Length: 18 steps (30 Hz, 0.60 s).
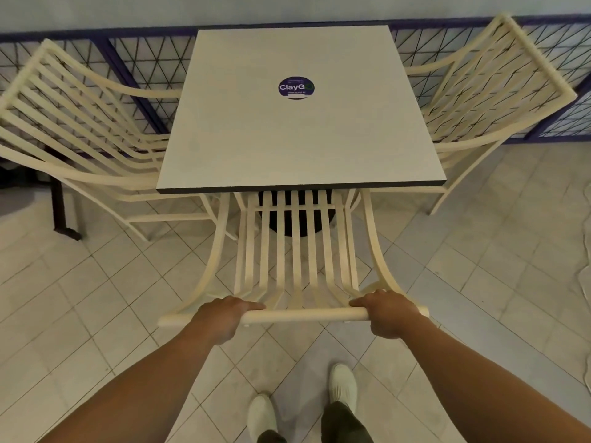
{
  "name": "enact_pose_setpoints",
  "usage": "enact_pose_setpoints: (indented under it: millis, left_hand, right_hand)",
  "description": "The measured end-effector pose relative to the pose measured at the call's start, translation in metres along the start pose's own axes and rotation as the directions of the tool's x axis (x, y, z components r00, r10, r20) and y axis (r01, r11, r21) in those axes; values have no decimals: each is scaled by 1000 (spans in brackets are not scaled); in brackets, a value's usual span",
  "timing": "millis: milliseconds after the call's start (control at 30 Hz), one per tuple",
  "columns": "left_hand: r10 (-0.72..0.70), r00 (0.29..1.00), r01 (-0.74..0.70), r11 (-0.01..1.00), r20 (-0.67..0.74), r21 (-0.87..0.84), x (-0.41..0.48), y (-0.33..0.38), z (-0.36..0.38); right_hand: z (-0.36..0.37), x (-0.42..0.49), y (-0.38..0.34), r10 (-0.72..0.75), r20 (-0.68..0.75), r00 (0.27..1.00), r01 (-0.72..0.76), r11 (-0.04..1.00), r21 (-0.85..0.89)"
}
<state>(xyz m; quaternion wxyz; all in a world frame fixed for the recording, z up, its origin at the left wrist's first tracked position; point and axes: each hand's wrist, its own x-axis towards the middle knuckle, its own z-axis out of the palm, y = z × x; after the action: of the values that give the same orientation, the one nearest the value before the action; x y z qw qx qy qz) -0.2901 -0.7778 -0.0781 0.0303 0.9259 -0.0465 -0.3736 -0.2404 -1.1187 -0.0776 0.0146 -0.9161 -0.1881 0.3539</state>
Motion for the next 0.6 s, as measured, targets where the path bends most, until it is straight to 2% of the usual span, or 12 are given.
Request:
enact_pose_setpoints:
  millis: [367,600]
  left_hand:
    - [36,999,-36,999,-23,7,26,-3,-25]
    - [8,1000,-8,1000,-9,2,24,-4,-22]
  right_hand:
    - [-17,21,12,14,2,1000,-14,999,29]
    - [-16,21,10,18,-6,1000,-18,1000,13]
